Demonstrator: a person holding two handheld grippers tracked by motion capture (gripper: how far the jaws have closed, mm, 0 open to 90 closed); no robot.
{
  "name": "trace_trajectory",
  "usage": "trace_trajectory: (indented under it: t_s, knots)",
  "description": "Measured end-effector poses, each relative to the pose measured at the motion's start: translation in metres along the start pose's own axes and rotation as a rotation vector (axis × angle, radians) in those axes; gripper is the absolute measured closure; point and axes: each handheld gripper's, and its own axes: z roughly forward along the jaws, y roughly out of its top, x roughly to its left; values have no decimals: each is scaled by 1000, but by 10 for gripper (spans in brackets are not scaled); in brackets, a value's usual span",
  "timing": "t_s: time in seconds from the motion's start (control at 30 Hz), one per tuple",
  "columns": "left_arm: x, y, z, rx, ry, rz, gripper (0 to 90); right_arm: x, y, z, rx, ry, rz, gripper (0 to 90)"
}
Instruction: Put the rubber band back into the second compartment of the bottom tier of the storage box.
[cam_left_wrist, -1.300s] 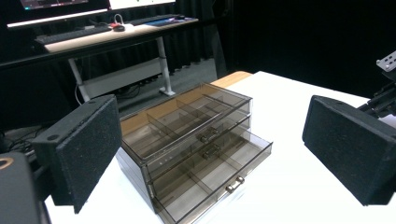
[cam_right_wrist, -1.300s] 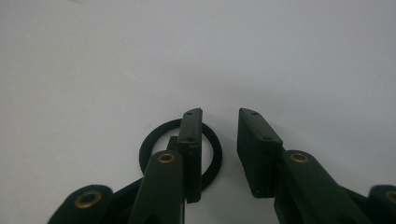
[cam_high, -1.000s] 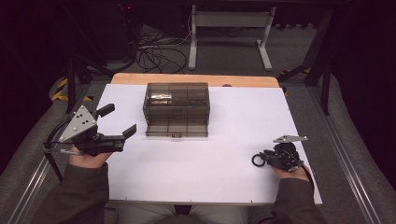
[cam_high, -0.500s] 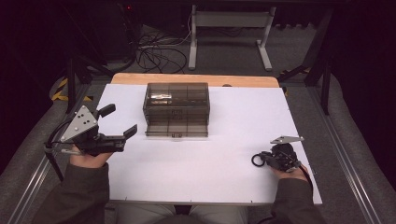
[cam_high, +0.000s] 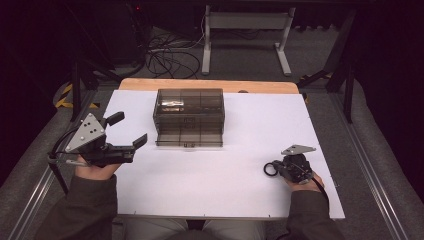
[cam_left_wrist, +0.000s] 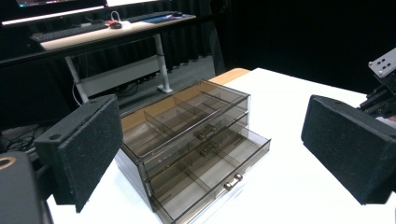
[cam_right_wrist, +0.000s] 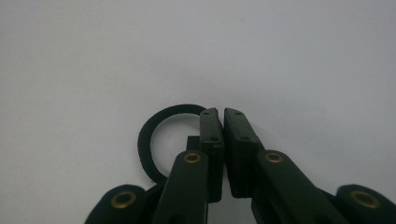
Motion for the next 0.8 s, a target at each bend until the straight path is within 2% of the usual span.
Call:
trace_trajectory:
  t_s: [0.53, 0.8]
  knots:
    - [-2, 0, 2, 10, -5, 11, 65, 14, 11, 5, -70, -3, -23, 868]
    - [-2, 0, 2, 8, -5, 9, 66, 22, 17, 9, -85, 2, -38, 868]
